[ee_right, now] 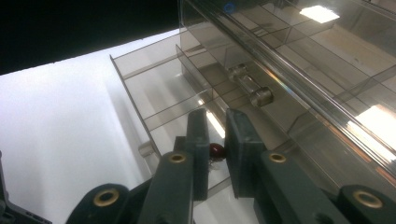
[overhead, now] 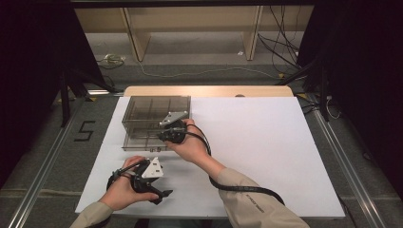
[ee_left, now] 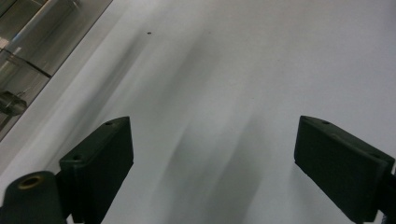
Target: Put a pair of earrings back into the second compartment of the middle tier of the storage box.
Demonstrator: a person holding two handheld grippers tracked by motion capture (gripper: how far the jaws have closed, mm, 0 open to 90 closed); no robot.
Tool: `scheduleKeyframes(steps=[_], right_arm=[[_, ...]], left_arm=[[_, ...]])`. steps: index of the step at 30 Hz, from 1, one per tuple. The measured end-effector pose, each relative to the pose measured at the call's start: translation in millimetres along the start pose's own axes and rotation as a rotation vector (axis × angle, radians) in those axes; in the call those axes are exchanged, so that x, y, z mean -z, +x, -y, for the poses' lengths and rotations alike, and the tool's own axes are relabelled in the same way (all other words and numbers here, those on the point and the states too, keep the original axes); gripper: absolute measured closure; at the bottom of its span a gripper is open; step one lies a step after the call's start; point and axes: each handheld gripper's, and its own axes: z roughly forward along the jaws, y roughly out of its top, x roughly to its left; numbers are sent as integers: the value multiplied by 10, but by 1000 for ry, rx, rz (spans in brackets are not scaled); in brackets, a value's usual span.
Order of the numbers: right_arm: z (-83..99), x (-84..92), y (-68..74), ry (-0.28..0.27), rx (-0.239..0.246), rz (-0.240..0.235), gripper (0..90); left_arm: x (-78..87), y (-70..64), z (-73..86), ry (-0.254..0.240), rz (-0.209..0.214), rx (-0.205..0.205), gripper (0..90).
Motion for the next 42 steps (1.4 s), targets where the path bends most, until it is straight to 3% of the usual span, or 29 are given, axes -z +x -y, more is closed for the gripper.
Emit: scheduleKeyframes(steps=[42], right_arm=[[-6, -130, 13, 23, 0, 1, 801]], left_arm=[[-2, -5, -1, 3, 7, 0, 128]])
